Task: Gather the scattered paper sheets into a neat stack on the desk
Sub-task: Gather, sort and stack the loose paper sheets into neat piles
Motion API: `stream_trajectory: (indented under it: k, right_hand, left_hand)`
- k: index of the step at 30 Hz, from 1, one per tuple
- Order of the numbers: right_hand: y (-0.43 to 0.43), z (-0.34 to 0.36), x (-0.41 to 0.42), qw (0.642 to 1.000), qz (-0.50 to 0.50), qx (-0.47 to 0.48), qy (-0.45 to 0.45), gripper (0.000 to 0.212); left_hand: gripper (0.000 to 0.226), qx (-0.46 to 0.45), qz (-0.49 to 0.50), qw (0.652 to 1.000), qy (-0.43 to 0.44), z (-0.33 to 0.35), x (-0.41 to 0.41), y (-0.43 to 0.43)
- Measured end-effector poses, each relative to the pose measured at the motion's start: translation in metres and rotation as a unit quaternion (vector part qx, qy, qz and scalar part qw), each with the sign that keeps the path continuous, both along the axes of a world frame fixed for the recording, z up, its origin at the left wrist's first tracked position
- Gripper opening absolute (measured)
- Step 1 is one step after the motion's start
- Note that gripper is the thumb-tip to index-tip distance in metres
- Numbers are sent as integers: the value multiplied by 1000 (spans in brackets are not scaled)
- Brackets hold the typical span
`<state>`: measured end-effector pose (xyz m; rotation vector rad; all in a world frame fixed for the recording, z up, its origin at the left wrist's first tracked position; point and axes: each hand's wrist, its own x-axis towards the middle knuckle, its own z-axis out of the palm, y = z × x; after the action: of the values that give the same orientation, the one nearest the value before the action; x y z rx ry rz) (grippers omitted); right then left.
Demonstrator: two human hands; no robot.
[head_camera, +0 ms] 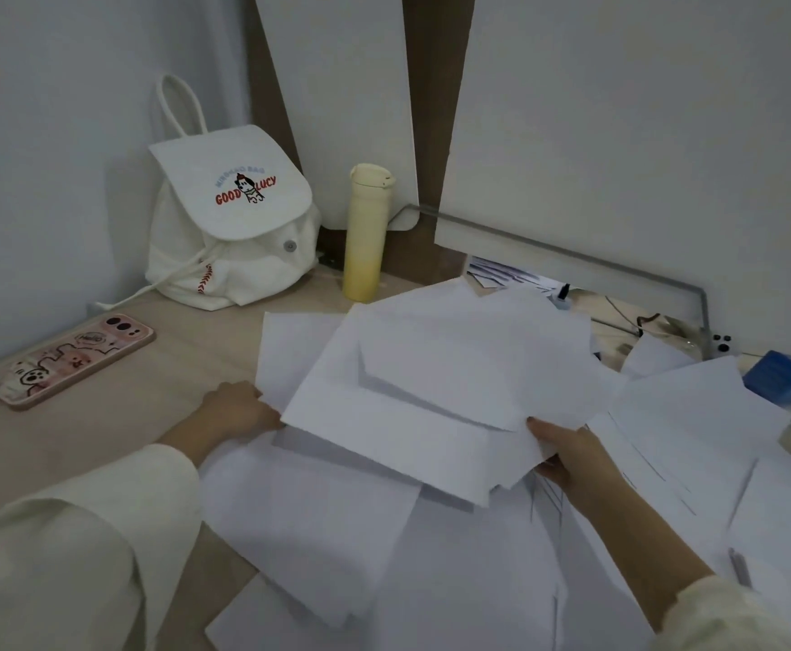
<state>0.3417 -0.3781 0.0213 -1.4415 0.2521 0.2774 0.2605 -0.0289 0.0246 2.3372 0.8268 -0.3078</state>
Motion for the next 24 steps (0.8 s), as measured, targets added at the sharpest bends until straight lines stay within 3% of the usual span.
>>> stream_trajectory:
  k: [2, 3, 6, 9, 11, 14, 24]
  right_hand:
    - [1, 1, -6, 1000, -1, 0, -2, 36]
    - [0, 3, -8, 1000, -6, 3, -3, 37]
    - [-9, 9, -11, 999, -26, 22, -9, 43]
    - [-26, 21, -13, 996, -21, 88, -12, 39]
    - [-35, 30, -19, 991, 3, 131, -9, 36]
    - [-45, 35, -35, 989, 66, 128, -13, 30]
    - [-51, 7, -79, 988, 142, 36, 45, 28]
  left_hand:
    - [23, -66, 6, 996, -60, 4, -4, -4]
    - [19, -92, 7, 993, -80, 6, -8, -6]
    - [21, -150, 26, 979, -132, 8, -21, -6]
    - [16, -251, 101, 938, -215, 13, -44, -6]
    - [10, -303, 119, 913, -245, 17, -63, -6]
    - [19, -370, 102, 882, -272, 20, -90, -1]
    - [35, -283, 311, 806, -417, 23, -158, 60]
